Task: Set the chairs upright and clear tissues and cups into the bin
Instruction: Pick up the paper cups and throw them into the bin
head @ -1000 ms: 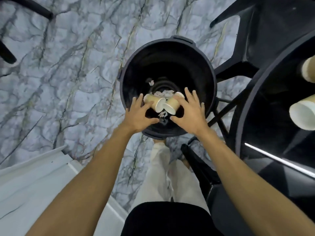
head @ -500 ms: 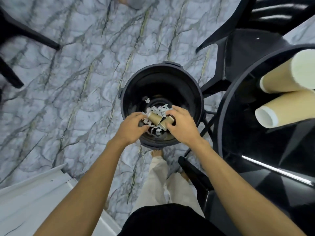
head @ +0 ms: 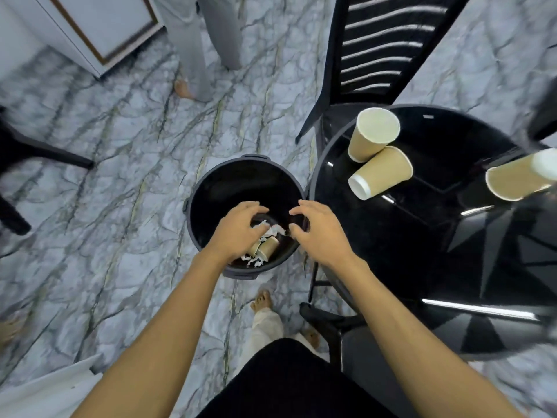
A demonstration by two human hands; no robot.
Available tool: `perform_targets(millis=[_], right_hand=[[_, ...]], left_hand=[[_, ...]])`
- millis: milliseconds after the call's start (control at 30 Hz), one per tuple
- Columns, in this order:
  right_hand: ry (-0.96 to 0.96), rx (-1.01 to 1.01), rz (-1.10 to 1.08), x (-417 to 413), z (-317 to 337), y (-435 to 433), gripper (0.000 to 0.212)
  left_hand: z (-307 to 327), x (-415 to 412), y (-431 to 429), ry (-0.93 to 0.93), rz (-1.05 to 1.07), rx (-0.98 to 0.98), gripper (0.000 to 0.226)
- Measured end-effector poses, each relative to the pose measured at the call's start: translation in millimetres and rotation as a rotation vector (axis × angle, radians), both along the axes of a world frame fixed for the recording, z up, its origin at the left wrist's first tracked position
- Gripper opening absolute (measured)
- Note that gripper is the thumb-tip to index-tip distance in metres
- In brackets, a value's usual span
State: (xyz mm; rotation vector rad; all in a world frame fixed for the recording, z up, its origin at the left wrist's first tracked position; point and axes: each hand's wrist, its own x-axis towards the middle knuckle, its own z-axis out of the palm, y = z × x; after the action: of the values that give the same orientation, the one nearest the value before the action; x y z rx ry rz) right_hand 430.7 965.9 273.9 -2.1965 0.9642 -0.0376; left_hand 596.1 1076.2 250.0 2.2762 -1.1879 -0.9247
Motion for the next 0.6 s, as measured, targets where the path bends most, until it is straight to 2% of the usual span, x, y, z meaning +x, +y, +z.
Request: perform_targets(millis=[333, 600], right_hand=[[-0.097, -0.109, -0.223, -90.5, 25.2, -11.7, 0.029], [-0.196, -0.270, -0.370, -104.4, 32.6, -43.8, 0.032]], left_hand=[[40.4, -63.3, -31.9, -0.051, -0.108, -0.085, 0.040], [55.1, -71.7, -78.5, -0.084, -0.119, -0.196, 0.042]])
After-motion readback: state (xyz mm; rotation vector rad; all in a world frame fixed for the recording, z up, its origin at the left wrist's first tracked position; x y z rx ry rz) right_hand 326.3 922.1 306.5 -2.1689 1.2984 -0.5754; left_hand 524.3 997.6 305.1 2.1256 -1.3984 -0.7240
